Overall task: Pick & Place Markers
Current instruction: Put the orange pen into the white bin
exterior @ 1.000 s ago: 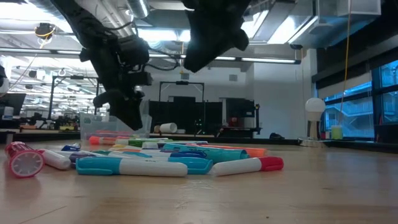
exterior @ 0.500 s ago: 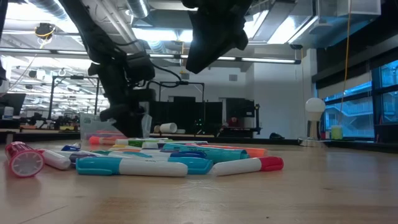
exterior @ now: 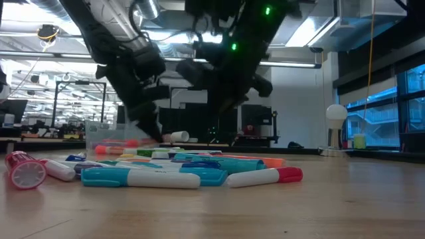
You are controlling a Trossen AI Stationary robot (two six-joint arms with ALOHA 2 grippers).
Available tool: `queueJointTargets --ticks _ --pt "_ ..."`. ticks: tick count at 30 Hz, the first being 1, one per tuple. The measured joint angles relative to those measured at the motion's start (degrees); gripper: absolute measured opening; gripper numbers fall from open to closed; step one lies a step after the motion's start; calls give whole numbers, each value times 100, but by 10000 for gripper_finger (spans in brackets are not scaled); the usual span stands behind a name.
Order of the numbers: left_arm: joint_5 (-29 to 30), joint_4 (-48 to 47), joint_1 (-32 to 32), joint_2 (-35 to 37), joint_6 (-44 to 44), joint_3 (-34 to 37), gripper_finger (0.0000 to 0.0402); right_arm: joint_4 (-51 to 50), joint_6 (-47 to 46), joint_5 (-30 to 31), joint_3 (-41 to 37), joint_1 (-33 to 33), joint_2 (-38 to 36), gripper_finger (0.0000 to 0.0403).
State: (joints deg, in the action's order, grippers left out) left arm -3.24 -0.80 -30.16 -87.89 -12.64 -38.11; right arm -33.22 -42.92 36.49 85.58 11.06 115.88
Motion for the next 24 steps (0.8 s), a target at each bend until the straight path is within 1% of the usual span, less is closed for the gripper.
queueJointTargets --ticks 4,6,8,12,15,17,19,21,23,24 --pt "-30 354 156 372 567 2 62 0 9 361 -80 60 2 17" --pt "-35 441 274 622 803 -4 62 -237 144 484 -85 122 -29 17" --pt "-112 546 411 857 894 -4 62 -533 344 450 -88 140 -142 14" --pt "-385 1017 591 1168 918 -9 63 -927 489 570 -96 63 -662 4" --pt "-525 1142 702 1217 1106 -9 63 -747 821 649 -97 -85 -1068 5" --pt "-523 1150 800 1219 1184 4 63 -161 1154 621 -269 -161 -1340 3" --pt "-521 1328 921 1219 1237 123 63 698 1591 337 -646 -238 -1598 3" --pt "-523 1729 1053 1219 1333 347 64 1771 1936 -271 -1176 -375 -1810 3" --pt "-525 2201 1166 1219 1494 592 64 2734 2016 -923 -1816 -563 -2004 3" --pt "-529 2500 1217 1220 1625 738 64 3272 2002 -1124 -2145 -643 -2085 3"
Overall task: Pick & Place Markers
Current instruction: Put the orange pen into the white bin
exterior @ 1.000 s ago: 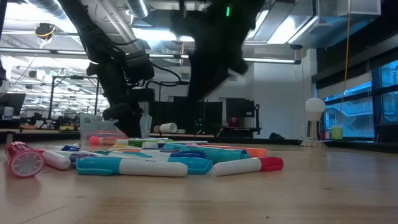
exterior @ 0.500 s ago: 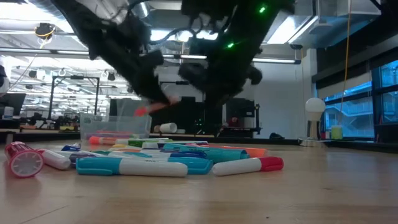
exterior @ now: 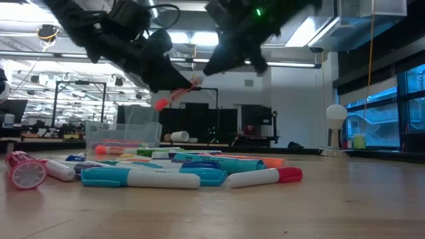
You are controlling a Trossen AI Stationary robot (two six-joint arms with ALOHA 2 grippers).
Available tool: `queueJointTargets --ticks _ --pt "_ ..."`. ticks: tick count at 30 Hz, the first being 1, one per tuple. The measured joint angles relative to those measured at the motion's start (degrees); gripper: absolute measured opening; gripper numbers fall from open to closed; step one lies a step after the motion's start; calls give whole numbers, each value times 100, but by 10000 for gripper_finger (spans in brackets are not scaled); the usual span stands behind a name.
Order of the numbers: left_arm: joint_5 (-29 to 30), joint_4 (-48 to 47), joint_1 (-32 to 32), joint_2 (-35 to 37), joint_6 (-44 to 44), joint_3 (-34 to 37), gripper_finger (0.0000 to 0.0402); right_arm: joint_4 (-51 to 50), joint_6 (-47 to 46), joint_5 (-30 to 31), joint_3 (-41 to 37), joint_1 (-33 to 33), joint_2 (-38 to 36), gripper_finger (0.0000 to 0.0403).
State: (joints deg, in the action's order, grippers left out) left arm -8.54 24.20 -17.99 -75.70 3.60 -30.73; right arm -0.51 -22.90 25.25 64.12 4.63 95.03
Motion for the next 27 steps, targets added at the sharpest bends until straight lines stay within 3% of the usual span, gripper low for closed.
queueJointTargets --ticks 4,8,11,14,19,24,27 --pt "5 1405 209 2 508 675 64 1809 -210 -38 -1237 -137 -349 11" --pt "100 2737 291 4 962 1358 64 3188 -234 880 -2097 -104 -514 34" --pt "148 3366 304 6 1081 1689 65 3978 -299 754 -2400 -113 -453 58" --pt "94 3577 309 6 1029 1808 65 4395 -347 373 -2370 -115 -203 92" --pt "38 3614 307 8 795 1764 65 4837 127 -57 -1634 -109 473 159" --pt "-2 3696 307 8 701 1734 65 4810 676 -46 -758 -167 1076 205" --pt "-6 3769 355 8 643 1732 65 4828 697 481 -384 -180 1375 212"
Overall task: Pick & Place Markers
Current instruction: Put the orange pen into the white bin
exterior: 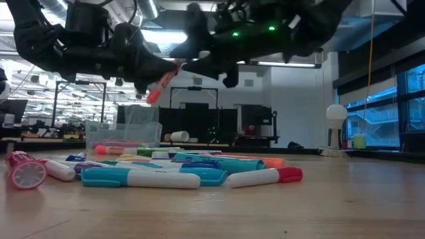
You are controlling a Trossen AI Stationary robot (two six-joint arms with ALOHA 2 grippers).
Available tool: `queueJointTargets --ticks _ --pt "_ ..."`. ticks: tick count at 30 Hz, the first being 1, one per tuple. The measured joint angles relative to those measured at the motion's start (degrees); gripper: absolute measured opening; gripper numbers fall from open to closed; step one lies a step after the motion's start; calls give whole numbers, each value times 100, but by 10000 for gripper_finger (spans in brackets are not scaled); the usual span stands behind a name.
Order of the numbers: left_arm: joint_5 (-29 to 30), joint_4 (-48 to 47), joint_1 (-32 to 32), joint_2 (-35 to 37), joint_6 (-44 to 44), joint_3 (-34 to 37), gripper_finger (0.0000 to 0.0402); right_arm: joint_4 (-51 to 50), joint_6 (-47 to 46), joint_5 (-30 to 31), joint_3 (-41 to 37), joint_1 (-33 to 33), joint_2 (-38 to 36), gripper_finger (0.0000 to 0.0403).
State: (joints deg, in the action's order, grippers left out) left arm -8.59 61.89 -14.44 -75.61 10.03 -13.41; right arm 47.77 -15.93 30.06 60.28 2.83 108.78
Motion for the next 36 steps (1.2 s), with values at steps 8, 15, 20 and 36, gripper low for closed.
queueJointTargets --ticks 8,15,20,36 --pt "17 -5 94 -7 -560 4 65 865 -39 49 261 -4 605 179" --pt "24 -6 85 -7 -544 4 75 934 322 21 266 6 618 69" --pt "29 -120 87 -9 -571 -4 105 -759 439 423 443 94 141 69" --pt "832 -1024 33 4 -807 -11 130 -11144 -3428 250 3207 1233 -851 69"
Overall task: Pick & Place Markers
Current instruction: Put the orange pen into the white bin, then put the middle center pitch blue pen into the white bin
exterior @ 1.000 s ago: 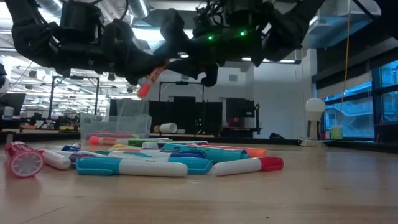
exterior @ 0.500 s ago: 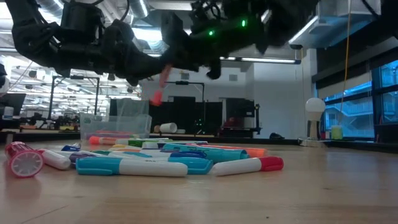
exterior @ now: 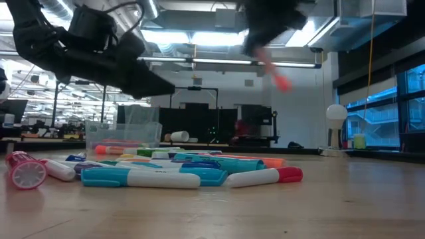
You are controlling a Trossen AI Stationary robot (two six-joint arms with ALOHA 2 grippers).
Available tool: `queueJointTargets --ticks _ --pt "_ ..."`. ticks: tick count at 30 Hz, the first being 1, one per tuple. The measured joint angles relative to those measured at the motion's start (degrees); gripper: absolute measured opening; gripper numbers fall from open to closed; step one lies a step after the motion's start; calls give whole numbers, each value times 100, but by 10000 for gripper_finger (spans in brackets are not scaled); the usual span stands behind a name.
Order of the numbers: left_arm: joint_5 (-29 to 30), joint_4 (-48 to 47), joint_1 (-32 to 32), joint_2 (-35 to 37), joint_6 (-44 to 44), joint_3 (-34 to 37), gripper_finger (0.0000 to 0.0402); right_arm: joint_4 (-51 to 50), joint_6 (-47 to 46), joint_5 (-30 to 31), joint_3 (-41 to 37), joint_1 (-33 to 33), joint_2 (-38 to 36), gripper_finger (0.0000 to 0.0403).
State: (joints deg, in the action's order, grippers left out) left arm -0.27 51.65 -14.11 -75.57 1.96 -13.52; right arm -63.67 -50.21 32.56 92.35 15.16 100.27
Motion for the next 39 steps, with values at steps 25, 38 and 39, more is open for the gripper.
queueJointTargets --ticks 25,38,39 --pt "1134 -2394 -220 -894 744 -1094 161 -2620 -6242 -4560 293 2893 357 140" --pt "1091 -3370 -211 -1021 783 -1451 162 -2635 -6472 -3404 289 3167 474 224" --pt "1077 -3416 -211 -1021 802 -1451 162 -2636 -6322 -3111 289 3137 473 221"
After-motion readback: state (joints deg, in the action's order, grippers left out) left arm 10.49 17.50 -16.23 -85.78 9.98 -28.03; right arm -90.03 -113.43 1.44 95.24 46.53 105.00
